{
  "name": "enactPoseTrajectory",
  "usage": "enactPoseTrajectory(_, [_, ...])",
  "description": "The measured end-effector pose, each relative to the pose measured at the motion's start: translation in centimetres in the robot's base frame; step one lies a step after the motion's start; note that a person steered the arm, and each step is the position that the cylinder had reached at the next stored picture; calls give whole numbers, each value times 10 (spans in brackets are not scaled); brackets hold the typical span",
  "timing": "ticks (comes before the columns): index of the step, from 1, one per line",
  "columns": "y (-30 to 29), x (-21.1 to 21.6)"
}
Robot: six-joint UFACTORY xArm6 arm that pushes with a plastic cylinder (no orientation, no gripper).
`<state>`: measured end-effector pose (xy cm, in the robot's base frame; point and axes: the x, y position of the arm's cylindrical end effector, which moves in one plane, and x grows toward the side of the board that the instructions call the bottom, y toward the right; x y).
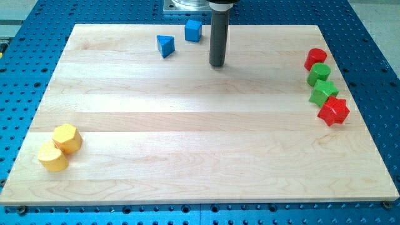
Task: Place the blue blocks and yellow blocks in a vertical line
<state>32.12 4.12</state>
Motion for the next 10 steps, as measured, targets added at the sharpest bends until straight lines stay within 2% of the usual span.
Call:
enactPoseTrajectory(2, [0,0])
enactPoseTrajectory(3, [1,-15])
enactPoseTrajectory(5, [57,-94])
enactPoseTrajectory(6, [54,-128])
enactPoseTrajectory(7, [15,-129])
enactPoseTrajectory(8, [-57,-104])
enactPoseTrajectory(9, [-102,-28])
enactPoseTrajectory(10, [-142,-6])
